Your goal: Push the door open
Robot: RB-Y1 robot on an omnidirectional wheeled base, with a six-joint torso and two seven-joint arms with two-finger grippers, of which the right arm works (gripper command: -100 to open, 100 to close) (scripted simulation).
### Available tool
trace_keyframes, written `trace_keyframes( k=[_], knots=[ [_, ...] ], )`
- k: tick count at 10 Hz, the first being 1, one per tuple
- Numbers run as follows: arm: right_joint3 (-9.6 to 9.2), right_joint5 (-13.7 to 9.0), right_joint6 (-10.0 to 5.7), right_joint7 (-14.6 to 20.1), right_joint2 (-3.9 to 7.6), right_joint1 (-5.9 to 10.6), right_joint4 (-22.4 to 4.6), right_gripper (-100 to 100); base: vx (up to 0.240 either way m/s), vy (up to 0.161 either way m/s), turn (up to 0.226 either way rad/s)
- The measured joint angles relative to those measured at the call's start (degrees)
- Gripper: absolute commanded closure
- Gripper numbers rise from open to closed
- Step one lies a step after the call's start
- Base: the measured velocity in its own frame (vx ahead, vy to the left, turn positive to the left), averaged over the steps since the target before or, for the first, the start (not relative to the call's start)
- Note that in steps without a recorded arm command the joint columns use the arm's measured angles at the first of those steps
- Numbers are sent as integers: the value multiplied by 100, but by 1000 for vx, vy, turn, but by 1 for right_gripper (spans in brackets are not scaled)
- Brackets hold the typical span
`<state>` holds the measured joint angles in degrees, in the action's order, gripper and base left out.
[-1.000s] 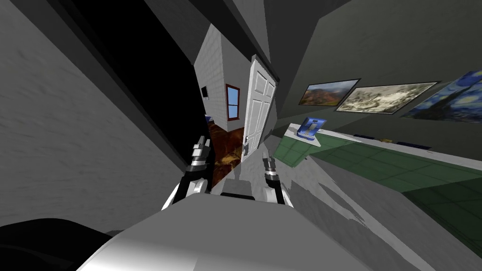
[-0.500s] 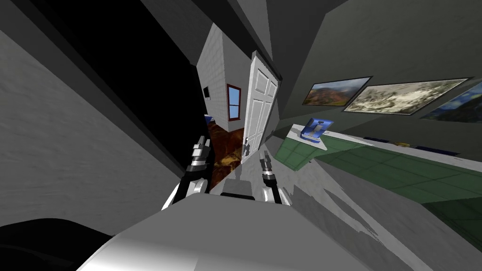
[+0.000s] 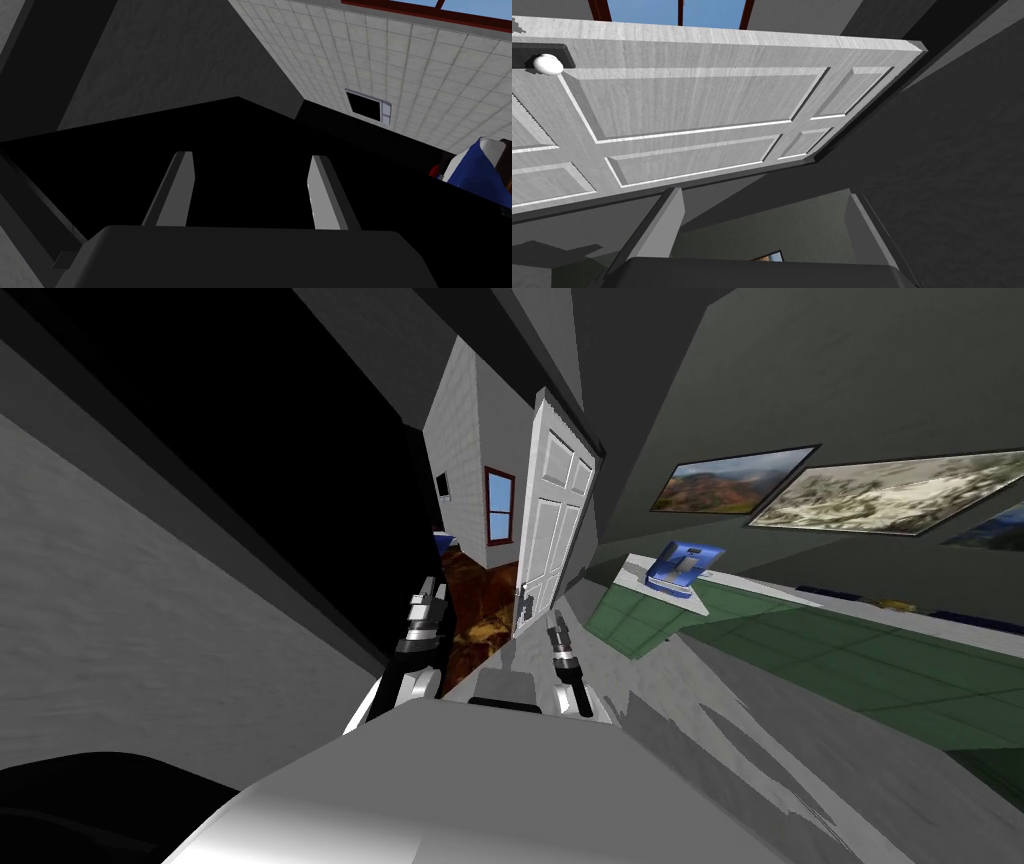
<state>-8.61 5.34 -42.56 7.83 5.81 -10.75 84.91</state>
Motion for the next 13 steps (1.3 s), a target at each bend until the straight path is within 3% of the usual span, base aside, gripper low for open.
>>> trace_keyframes(
  k=[13],
  knots=[
    [-266,434,-271,359,3,836,-1838,-100,86,-66,60]
  ],
)
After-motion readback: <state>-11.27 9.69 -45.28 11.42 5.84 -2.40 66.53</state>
